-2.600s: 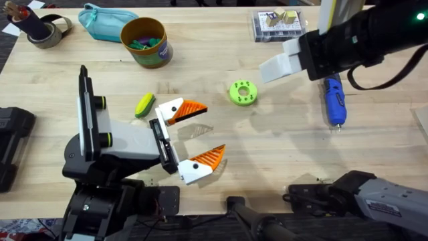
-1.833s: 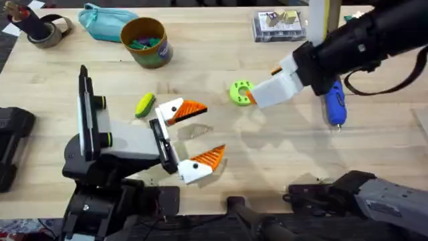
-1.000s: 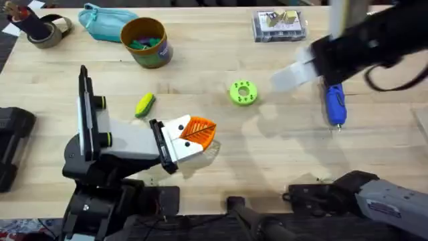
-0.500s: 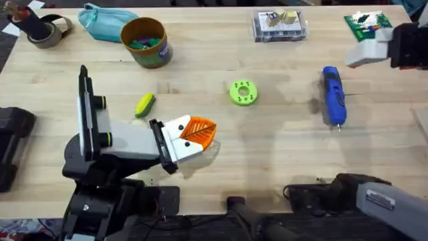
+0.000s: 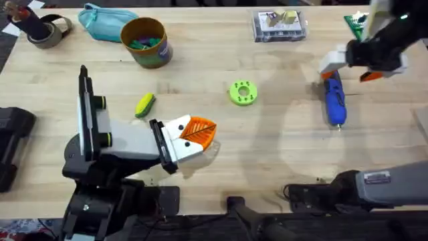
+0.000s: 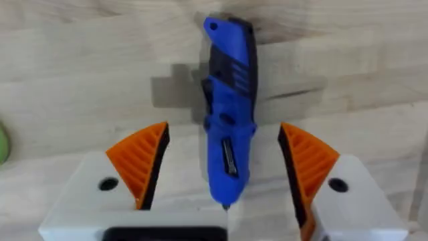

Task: Pick up the gripper from the table and insert it into the empty holder that is missing its gripper. Then pick up a screw, insert it into the mounting hole, and use the screwdriver to tighten it. Finally, clean up the table by picking up the vegetable and placing it into the bucket.

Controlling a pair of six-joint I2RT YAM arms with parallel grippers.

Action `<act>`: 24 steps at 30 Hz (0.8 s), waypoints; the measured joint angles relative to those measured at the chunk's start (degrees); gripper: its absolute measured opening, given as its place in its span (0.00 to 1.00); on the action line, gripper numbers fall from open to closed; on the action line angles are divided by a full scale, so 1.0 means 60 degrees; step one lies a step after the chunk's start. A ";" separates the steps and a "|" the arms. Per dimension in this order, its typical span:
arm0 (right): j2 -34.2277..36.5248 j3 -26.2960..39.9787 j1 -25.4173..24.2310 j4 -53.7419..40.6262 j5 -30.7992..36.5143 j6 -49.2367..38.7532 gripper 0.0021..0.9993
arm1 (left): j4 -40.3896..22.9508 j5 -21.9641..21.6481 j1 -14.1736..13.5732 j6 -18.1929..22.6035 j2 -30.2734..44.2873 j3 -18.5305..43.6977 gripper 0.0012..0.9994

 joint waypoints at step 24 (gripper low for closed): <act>0.1547 -0.1340 -0.0386 0.2742 -0.0518 -0.0471 0.99 | 0.0000 0.0000 0.0000 0.0000 0.0000 0.0000 0.01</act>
